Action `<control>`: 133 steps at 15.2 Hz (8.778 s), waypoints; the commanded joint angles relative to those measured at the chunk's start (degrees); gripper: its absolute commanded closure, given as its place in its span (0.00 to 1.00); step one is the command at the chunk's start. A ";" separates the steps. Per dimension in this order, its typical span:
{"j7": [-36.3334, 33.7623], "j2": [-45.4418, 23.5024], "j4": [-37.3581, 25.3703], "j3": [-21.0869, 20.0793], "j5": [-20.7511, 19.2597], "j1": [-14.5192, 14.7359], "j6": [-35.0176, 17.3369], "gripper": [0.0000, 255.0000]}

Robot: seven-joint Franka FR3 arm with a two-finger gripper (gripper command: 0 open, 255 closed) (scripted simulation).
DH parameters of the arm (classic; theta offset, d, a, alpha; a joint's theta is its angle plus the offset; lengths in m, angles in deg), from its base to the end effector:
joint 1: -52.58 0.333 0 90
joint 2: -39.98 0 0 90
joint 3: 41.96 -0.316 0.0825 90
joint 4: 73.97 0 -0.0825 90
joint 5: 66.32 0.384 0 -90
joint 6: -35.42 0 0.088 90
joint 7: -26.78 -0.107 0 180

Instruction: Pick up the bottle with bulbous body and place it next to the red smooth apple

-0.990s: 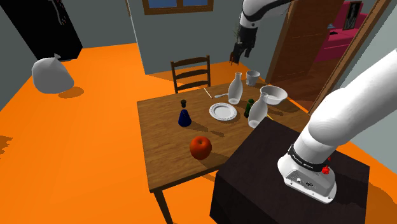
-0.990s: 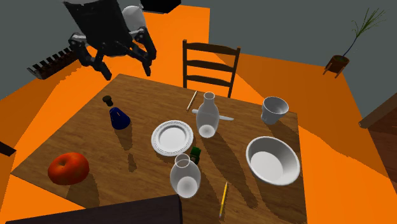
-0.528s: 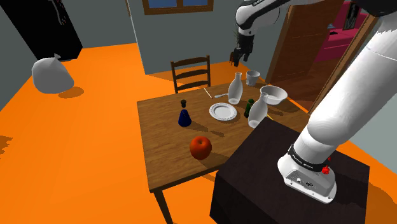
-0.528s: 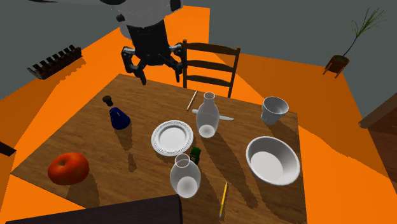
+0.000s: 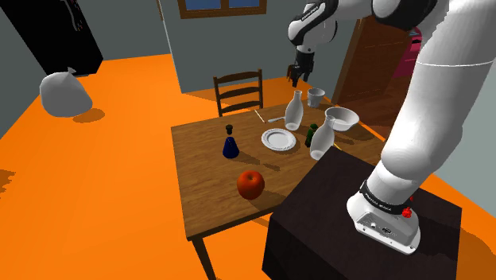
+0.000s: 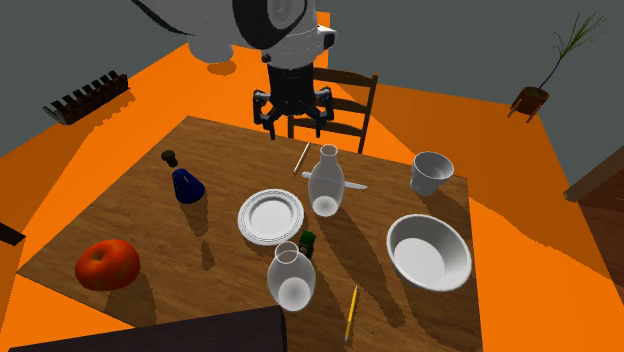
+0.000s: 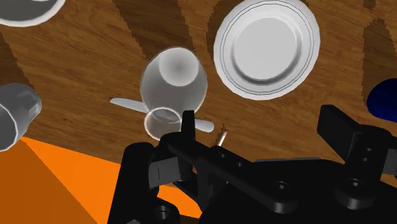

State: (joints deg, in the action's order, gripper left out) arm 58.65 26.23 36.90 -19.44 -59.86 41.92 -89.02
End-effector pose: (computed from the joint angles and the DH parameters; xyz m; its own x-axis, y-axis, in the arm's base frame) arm 0.5143 -0.3193 0.3731 0.9971 -0.0749 0.0162 -0.0750 -0.9972 0.0067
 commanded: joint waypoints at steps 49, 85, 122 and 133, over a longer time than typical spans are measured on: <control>6.48 -19.09 -22.27 -1.22 6.81 -8.37 7.01 1.00; 4.25 -15.24 -44.53 0.22 4.65 -10.01 32.65 1.00; -25.93 40.37 12.44 -13.20 -9.62 7.34 28.66 1.00; -38.29 53.98 23.52 -23.50 -4.56 11.13 31.22 1.00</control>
State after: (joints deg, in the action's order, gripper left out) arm 21.08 79.44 59.65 -42.36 -64.81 52.81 -57.77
